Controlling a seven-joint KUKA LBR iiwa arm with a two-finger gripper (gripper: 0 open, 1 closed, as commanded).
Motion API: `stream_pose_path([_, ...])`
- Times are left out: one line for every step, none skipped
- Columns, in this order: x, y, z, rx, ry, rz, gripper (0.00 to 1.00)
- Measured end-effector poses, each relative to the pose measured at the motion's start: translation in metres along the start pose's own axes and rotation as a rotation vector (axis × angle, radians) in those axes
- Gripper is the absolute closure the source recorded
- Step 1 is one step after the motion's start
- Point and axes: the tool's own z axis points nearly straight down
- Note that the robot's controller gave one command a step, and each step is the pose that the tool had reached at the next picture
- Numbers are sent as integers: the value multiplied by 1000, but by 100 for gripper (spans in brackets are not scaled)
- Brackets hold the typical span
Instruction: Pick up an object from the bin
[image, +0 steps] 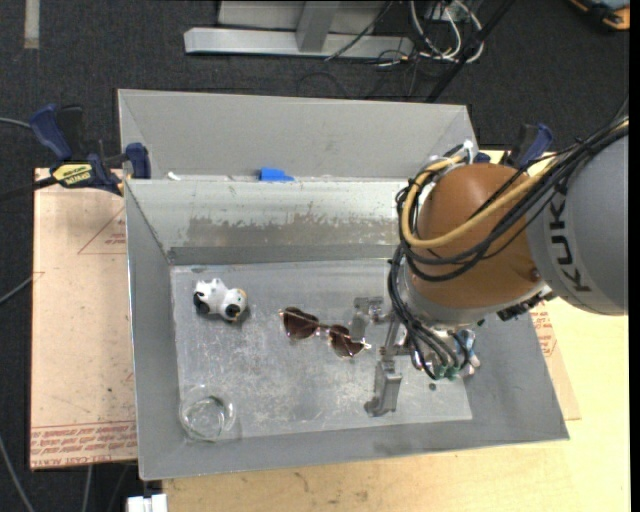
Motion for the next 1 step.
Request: stream_pose_path([-2, 0, -4, -1, -8, 3, 0])
